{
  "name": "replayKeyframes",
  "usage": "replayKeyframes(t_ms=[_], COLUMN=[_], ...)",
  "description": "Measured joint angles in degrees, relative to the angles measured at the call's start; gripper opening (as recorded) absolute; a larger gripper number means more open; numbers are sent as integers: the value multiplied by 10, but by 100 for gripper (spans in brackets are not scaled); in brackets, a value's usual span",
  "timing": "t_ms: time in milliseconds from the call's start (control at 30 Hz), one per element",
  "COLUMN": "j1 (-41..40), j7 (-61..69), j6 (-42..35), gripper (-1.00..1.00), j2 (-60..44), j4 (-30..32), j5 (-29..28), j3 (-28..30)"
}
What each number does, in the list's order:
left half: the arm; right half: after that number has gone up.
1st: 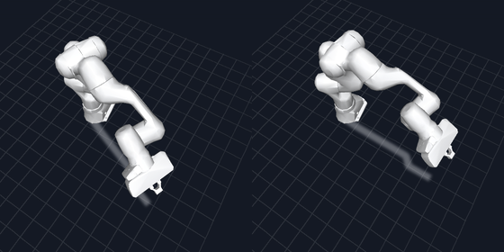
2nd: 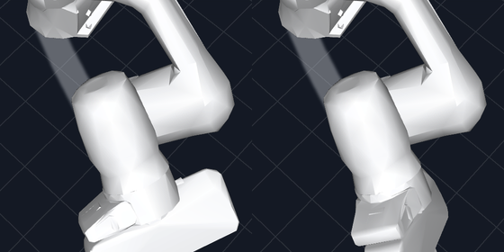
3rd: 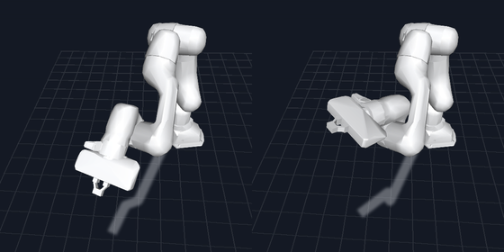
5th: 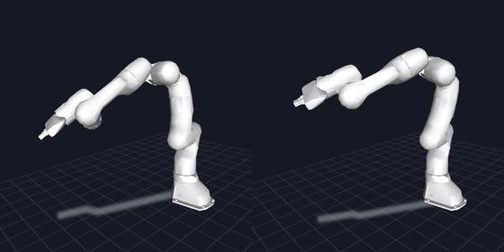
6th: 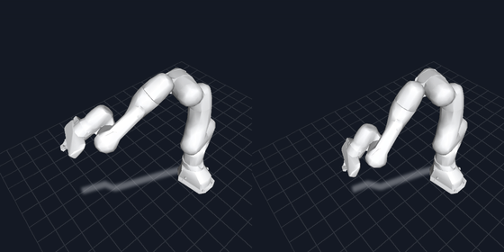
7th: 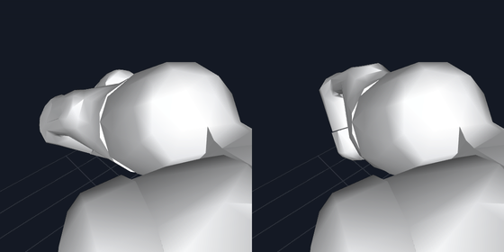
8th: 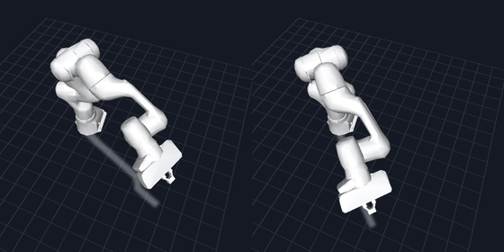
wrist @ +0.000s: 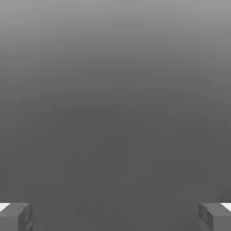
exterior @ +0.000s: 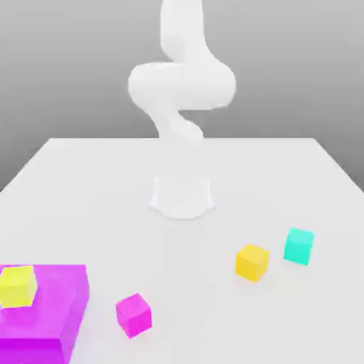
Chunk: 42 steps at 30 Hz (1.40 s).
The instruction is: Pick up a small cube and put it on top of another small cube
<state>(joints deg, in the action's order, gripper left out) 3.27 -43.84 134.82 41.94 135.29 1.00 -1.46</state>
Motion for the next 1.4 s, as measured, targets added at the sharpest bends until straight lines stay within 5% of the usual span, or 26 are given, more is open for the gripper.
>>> replayKeyframes(t_ms=[600, 700, 867, 900, 1133, 1400], j1=[268, 283, 389, 401, 400, 361], j7=[137, 88, 7, 4, 1, 129], j6=[278, 330, 413, 422, 420, 298], gripper=[0, 0, 0, -100, -100, -100], j2=[-375, -442, -547, -557, -555, -402], j4=[296, 301, 283, 281, 281, 311], j5=[28, -49, -159, -163, -166, -3], j3=[-181, -168, -35, -21, -23, -102])
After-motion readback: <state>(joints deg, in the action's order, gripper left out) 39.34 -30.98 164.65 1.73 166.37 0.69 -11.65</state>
